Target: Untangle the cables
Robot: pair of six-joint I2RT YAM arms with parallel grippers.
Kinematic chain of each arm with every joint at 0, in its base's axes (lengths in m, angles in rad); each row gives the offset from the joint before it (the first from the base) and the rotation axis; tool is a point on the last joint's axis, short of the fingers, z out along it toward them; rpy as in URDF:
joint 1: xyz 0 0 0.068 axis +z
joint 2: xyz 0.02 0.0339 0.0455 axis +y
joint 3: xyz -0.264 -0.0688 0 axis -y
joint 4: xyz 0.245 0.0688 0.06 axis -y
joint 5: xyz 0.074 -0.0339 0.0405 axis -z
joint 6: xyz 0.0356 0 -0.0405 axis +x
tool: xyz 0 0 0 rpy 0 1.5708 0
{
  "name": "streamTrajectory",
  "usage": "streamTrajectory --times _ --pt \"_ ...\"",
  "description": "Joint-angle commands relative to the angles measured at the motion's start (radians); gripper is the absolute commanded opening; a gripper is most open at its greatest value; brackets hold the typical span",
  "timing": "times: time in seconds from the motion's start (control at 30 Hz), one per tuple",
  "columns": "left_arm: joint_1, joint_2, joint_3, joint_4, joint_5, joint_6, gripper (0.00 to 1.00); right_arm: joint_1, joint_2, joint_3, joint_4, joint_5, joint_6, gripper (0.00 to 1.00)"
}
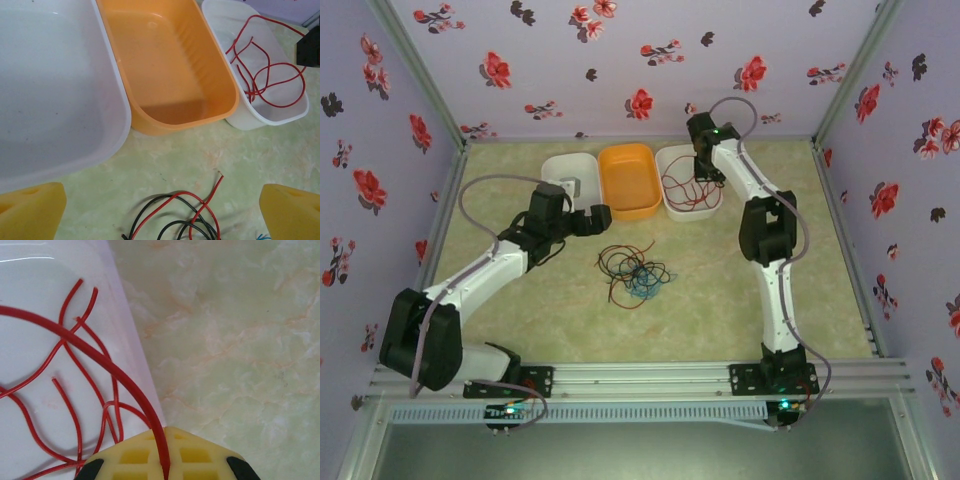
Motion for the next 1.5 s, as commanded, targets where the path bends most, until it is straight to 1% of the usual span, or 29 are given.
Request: streamTrajectory --times 0.0,0.07,0.17,0.33,0.5,0.7,0.8,0.93,1.0,1.1,1.17,1.23,1.4,1.47 --pt "0.007 0.006 0.028 0.007 0.015 -0.002 1.00 0.019 -0.002 0.012 0.010 0.051 -0.020 0.00" --pt "0.008 0.004 0.026 0.009 0.015 -0.003 1.00 0.027 -0.012 0.011 0.014 0.076 -0.019 0.03" --pt "0.008 0.004 0.024 0.013 0.016 -0.004 1.00 0.041 -0.022 0.002 0.029 0.085 -0.024 0.04" --pt "0.008 0.004 0.020 0.015 0.017 -0.005 1.00 0.050 0.004 -0.011 0.050 0.029 -0.019 0.00" --pt "0.008 -0.001 0.015 0.015 0.017 -0.008 1.00 0.051 0.052 -0.004 0.056 -0.012 -0.019 0.00" --pt "0.007 -0.002 0.011 0.023 0.021 -0.015 1.00 0.051 0.100 0.029 0.062 -0.024 -0.037 0.00" --pt "0.007 0.002 0.007 0.029 0.025 -0.019 1.00 0.051 0.109 0.033 0.080 -0.064 -0.050 0.02" --pt "0.008 0.003 0.006 0.031 0.025 -0.022 1.00 0.051 0.103 0.048 0.069 -0.073 -0.055 0.09" --pt "0.008 0.004 0.007 0.031 0.025 -0.024 1.00 0.054 0.087 0.045 0.069 -0.076 -0.059 0.18" --pt "0.008 0.003 0.009 0.033 0.024 -0.025 1.00 0.060 0.047 0.039 0.059 -0.070 -0.066 0.35" --pt "0.007 0.002 0.007 0.034 0.024 -0.026 1.00 0.069 0.010 0.019 0.062 -0.051 -0.067 0.43" --pt "0.007 0.000 0.006 0.036 0.023 -0.026 1.00 0.077 -0.032 -0.017 0.076 -0.040 -0.071 0.47" --pt "0.008 0.000 0.005 0.037 0.022 -0.026 1.00 0.094 -0.138 -0.103 0.097 -0.036 -0.050 0.52" --pt "0.007 -0.001 0.003 0.038 0.020 -0.026 1.00 0.102 -0.190 -0.151 0.116 0.002 -0.037 0.55"
